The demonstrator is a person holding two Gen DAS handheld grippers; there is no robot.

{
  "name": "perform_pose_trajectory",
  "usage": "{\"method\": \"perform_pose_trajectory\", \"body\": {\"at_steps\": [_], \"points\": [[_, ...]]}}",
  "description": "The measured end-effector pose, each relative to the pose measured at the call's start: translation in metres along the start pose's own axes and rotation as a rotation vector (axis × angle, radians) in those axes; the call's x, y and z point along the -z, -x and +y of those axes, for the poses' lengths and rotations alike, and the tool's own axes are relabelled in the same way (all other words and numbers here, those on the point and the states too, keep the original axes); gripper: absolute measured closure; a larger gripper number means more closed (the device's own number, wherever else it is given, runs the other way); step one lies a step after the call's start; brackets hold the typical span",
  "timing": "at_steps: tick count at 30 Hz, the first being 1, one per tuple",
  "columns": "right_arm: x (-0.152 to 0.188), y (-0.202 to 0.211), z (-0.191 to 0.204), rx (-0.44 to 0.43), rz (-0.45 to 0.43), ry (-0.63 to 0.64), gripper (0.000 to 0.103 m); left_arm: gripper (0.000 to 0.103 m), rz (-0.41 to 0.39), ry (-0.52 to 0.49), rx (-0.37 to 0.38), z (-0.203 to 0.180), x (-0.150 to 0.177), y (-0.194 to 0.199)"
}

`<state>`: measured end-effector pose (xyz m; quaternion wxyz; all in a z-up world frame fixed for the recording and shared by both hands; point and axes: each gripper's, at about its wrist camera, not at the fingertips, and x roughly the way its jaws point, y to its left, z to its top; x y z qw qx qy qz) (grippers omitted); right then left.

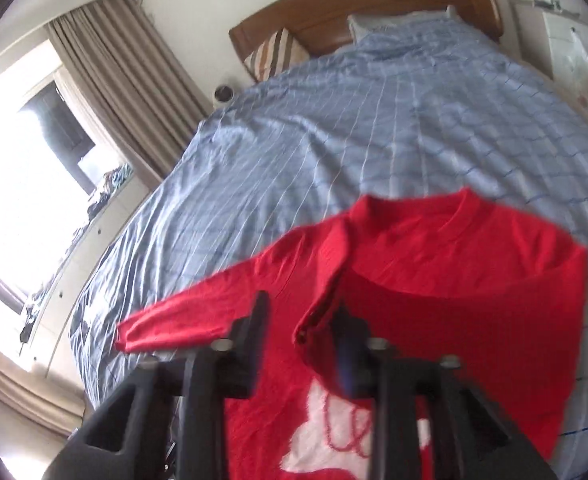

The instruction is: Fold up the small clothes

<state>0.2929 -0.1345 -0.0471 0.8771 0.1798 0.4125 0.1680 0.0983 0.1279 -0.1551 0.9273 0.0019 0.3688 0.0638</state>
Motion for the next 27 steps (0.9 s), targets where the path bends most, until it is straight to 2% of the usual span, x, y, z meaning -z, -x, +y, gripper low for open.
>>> {"method": "perform_pose_trajectory", "body": {"at_steps": [1, 4, 8, 10, 15, 16, 18, 20, 22, 24, 27], "points": [[0.017, -0.010, 0.000, -0.036, 0.023, -0.016, 0.032, 0.001, -0.003, 0.001, 0.000, -0.001, 0.000, 0.000], [0.062, -0.027, 0.012, -0.096, 0.083, -0.007, 0.032, 0.001, -0.015, 0.004, -0.001, -0.003, 0.002, 0.001], [0.105, 0.010, 0.007, -0.098, 0.044, 0.069, 0.032, 0.000, -0.028, 0.011, -0.003, -0.005, 0.002, 0.001], [0.118, 0.044, -0.009, -0.040, -0.003, 0.109, 0.032, 0.001, -0.023, 0.019, 0.000, -0.004, 0.001, 0.001], [0.152, 0.128, -0.080, 0.283, -0.127, 0.190, 0.028, 0.001, 0.062, 0.013, 0.036, -0.001, -0.009, 0.004], [0.155, 0.138, -0.096, 0.350, -0.139, 0.195, 0.027, 0.001, 0.080, 0.032, 0.068, 0.003, -0.013, 0.007], [0.167, 0.152, -0.129, 0.453, -0.138, 0.175, 0.027, 0.001, 0.091, 0.106, 0.182, 0.016, -0.028, 0.014], [0.178, 0.161, -0.156, 0.494, -0.130, 0.119, 0.027, 0.001, 0.092, 0.158, 0.256, 0.032, -0.049, 0.018], [0.189, 0.160, -0.181, 0.500, -0.112, 0.048, 0.026, 0.001, 0.083, 0.193, 0.260, 0.054, -0.077, 0.016], [0.199, 0.158, -0.193, 0.483, -0.129, 0.008, 0.026, 0.001, 0.093, 0.241, 0.241, 0.086, -0.104, 0.005], [0.204, 0.155, -0.188, 0.507, -0.172, 0.035, 0.023, 0.001, 0.141, 0.317, 0.149, 0.141, -0.135, -0.031]]}}
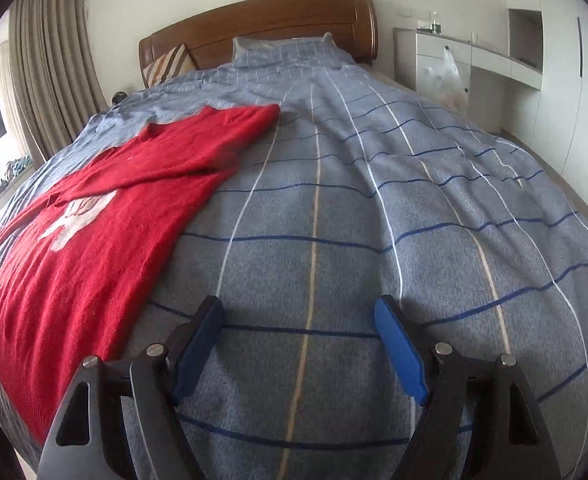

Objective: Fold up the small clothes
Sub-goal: 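Grasp the sleeve cuff with the left tool and lift it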

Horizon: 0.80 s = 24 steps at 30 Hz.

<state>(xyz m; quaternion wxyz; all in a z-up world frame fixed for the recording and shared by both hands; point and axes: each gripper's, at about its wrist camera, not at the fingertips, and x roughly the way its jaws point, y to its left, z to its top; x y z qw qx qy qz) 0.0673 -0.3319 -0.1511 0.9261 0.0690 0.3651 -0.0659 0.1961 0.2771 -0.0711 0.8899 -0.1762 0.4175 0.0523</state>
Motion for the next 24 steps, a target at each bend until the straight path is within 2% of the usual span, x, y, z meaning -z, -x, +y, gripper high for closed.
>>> {"method": "perform_pose_trajectory", "body": {"at_steps": [3, 5, 8, 10, 11, 12, 13, 15, 18, 20, 24], "points": [[0.003, -0.003, 0.007, 0.023, -0.027, 0.027, 0.021, 0.002, 0.072, 0.071, -0.083, 0.039, -0.026, -0.033], [0.006, -0.002, 0.006, 0.022, -0.038, 0.025, 0.021, 0.004, 0.123, 0.118, -0.087, 0.056, -0.032, -0.055], [0.007, -0.003, 0.006, 0.024, -0.041, 0.028, 0.021, 0.020, 0.182, 0.160, -0.048, 0.062, -0.031, -0.081], [0.007, -0.004, 0.007, 0.032, -0.041, 0.033, 0.021, 0.029, 0.191, 0.146, -0.058, 0.056, -0.032, -0.092], [0.008, -0.004, 0.007, 0.036, -0.040, 0.037, 0.021, 0.054, 0.186, 0.133, -0.075, 0.054, -0.032, -0.094], [0.008, -0.004, 0.008, 0.040, -0.040, 0.039, 0.021, 0.092, 0.177, 0.134, -0.087, 0.053, -0.033, -0.093], [0.008, -0.005, 0.008, 0.042, -0.040, 0.040, 0.021, 0.099, 0.171, 0.154, -0.094, 0.055, -0.037, -0.091], [0.009, -0.005, 0.008, 0.042, -0.042, 0.040, 0.021, 0.100, 0.138, 0.186, -0.080, 0.056, -0.048, -0.078], [0.010, -0.005, 0.009, 0.039, -0.046, 0.036, 0.021, 0.100, 0.045, 0.082, -0.083, 0.025, -0.075, -0.043], [0.011, -0.005, 0.009, 0.039, -0.051, 0.036, 0.021, 0.100, -0.009, -0.024, -0.053, -0.020, -0.093, -0.018], [0.012, -0.004, 0.009, 0.039, -0.056, 0.034, 0.021, 0.100, -0.085, -0.223, 0.082, -0.134, -0.114, 0.020]]}}
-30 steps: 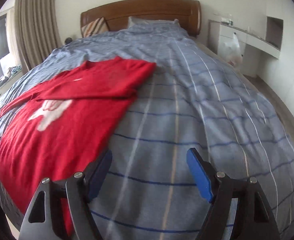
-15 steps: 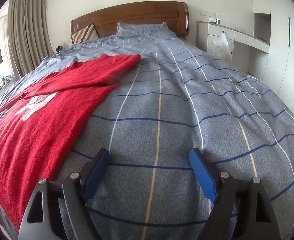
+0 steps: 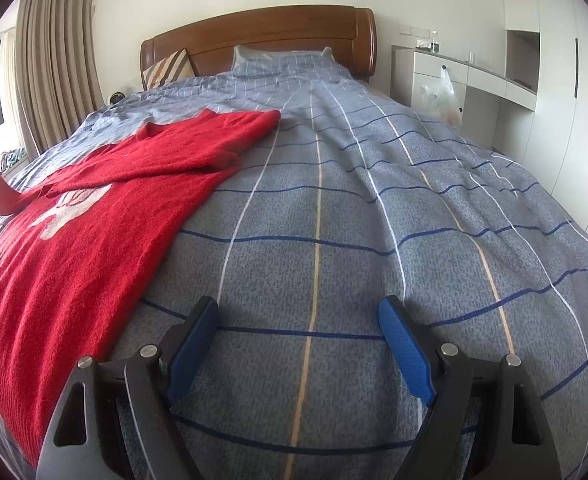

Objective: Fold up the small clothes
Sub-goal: 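Grasp the sleeve cuff with the left tool and lift it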

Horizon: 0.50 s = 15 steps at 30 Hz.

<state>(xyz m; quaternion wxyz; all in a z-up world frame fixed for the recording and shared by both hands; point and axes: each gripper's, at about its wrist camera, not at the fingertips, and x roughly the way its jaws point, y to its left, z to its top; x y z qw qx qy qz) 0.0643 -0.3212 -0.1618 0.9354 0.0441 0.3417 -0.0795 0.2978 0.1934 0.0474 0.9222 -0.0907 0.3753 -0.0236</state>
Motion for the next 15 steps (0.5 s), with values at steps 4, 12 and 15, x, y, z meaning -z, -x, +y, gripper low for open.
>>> {"method": "perform_pose_trajectory", "body": {"at_steps": [4, 12, 15], "points": [[0.000, 0.000, -0.001, -0.004, 0.000, -0.003, 0.021, 0.100, -0.019, -0.149, 0.165, -0.113, -0.020, 0.003], [0.002, 0.002, -0.002, -0.013, -0.005, -0.009, 0.021, 0.099, 0.079, -0.386, 0.359, -0.291, 0.047, -0.038], [0.002, 0.003, -0.003, -0.014, -0.006, -0.009, 0.021, 0.063, 0.180, -0.446, 0.385, -0.327, 0.093, -0.067]]}}
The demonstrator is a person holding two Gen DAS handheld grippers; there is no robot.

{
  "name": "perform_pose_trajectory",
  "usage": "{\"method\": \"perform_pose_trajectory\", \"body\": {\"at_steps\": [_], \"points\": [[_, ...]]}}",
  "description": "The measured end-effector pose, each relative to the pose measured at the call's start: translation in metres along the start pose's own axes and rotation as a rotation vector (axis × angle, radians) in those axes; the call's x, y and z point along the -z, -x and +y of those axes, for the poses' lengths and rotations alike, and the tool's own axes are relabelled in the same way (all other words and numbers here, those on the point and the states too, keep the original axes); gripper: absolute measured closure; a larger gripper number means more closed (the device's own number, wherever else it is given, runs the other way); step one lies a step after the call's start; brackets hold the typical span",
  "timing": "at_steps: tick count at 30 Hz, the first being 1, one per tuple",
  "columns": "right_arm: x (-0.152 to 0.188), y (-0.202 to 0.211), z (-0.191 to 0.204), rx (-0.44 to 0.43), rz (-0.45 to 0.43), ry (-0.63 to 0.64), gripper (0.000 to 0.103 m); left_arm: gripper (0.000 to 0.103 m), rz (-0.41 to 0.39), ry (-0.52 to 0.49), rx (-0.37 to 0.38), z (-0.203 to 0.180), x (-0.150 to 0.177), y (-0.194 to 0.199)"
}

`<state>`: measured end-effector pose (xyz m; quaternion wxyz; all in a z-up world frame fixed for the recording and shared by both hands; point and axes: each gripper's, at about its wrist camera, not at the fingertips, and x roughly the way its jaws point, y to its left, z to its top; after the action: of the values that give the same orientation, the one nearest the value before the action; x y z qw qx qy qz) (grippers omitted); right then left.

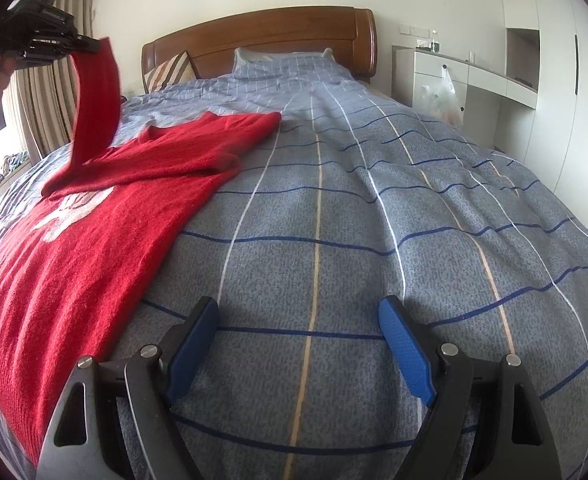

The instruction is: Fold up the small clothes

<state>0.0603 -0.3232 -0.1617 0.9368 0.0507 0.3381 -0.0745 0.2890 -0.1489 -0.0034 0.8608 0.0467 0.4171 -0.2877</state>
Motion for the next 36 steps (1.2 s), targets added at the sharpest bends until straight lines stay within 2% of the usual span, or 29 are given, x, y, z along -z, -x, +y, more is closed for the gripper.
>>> {"method": "perform_pose_trajectory", "body": {"at_steps": [2, 3, 6, 9, 12, 14, 17, 19, 22, 25, 29, 36], "points": [[0.000, 0.000, -0.001, -0.002, -0.001, -0.001, 0.021, 0.030, 0.049, -0.004, 0.011, -0.021, 0.026, -0.017], [0.000, 0.000, -0.001, -0.003, -0.001, -0.002, 0.021, 0.027, 0.055, -0.017, 0.019, -0.028, 0.040, -0.020], [0.000, 0.001, -0.001, -0.003, -0.002, -0.002, 0.021, 0.027, 0.108, -0.058, 0.036, -0.034, 0.082, -0.016], [0.000, 0.001, -0.001, -0.002, -0.002, -0.001, 0.021, 0.023, 0.121, -0.057, 0.017, -0.018, 0.129, 0.013], [0.000, 0.000, -0.001, 0.000, -0.001, 0.000, 0.021, 0.019, 0.098, -0.049, -0.070, 0.010, 0.167, 0.042], [0.000, 0.001, 0.000, 0.004, -0.001, 0.004, 0.021, 0.016, 0.065, -0.037, -0.158, 0.032, 0.186, 0.065], [-0.002, 0.003, 0.001, 0.020, 0.013, 0.006, 0.021, 0.014, 0.006, 0.060, -0.269, 0.069, 0.215, 0.104], [-0.008, 0.012, 0.004, 0.051, 0.051, -0.015, 0.021, 0.013, -0.036, 0.135, -0.303, 0.088, 0.233, 0.129], [-0.017, 0.043, 0.010, 0.093, 0.064, -0.081, 0.021, 0.011, -0.085, 0.208, -0.335, 0.098, 0.258, 0.154], [-0.026, 0.076, 0.031, 0.153, 0.106, -0.071, 0.021, 0.011, -0.108, 0.237, -0.342, 0.094, 0.270, 0.165], [-0.034, 0.116, 0.060, 0.208, 0.122, -0.031, 0.021, 0.010, -0.149, 0.207, -0.338, 0.070, 0.270, 0.178], [-0.039, 0.186, 0.093, 0.272, 0.058, 0.017, 0.016, 0.006, -0.224, 0.113, -0.324, 0.027, 0.264, 0.211]]}}
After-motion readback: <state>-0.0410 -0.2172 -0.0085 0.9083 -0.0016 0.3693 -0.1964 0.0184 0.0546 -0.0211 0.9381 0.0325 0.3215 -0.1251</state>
